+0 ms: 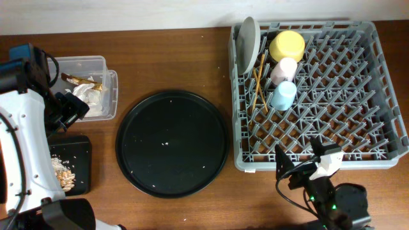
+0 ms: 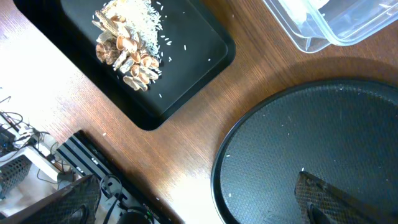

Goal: Sort waste into correct bins and load items into the dishwasher rack

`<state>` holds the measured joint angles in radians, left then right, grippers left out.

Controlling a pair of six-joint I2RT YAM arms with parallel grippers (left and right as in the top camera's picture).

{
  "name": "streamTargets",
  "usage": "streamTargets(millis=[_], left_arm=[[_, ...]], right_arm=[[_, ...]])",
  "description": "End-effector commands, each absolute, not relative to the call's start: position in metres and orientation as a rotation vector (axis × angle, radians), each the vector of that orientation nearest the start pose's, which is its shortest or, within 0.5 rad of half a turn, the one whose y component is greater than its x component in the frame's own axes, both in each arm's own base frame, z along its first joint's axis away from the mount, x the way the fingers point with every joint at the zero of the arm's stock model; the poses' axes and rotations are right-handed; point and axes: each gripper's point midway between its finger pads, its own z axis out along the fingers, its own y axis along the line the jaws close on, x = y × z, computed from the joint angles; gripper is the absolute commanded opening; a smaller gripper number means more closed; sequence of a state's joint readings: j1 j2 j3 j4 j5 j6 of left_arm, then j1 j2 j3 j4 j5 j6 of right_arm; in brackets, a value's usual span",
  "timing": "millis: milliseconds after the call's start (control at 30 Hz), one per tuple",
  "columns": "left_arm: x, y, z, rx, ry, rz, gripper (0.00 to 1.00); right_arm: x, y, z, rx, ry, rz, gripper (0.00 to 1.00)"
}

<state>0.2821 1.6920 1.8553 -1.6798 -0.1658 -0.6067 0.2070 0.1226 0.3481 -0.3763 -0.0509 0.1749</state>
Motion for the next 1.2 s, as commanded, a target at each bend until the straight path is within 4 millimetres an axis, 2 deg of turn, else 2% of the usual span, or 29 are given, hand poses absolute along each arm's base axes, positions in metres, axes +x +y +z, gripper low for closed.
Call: streamTargets(millis=[0, 167, 433, 567, 633, 767, 933, 1167], left_arm=[[0.276, 0.112, 0.239, -1.314, 2.726, 0.24, 0.99], [0.276, 0.112, 0.239, -1.314, 2.726, 0.24, 0.99], [0.276, 0.112, 0.238, -1.314, 2.726, 0.24, 0.99], [0.276, 0.112, 0.238, -1.314, 2.726, 0.24, 0.99], [0.276, 0.112, 0.239, -1.314, 2.726, 0.24, 1.0], [0.276, 0.112, 0.239, -1.314, 2.726, 0.24, 0.99], [0.276, 0.112, 0.238, -1.314, 2.726, 0.241, 0.99], [0.276, 0.112, 0.238, -1.314, 2.726, 0.24, 0.99]], right_arm=[[0.223, 0.054, 0.212, -0.068, 1.664, 0.319, 0.98], [0.232, 0.048, 0.202, -0.043, 1.591, 0.302, 0.98], [0.242, 0.032, 0.176, 0.017, 1.613, 0.242, 0.98], [0.245, 0.026, 0.174, 0.032, 1.578, 0.226, 0.98], [0.246, 0.02, 0.173, 0.051, 1.582, 0.206, 0.98], [0.246, 0.004, 0.156, 0.057, 1.646, 0.103, 0.98], [0.246, -0.011, 0.156, 0.044, 1.648, -0.023, 0.98], [0.246, -0.01, 0.156, 0.041, 1.647, -0.013, 0.98]])
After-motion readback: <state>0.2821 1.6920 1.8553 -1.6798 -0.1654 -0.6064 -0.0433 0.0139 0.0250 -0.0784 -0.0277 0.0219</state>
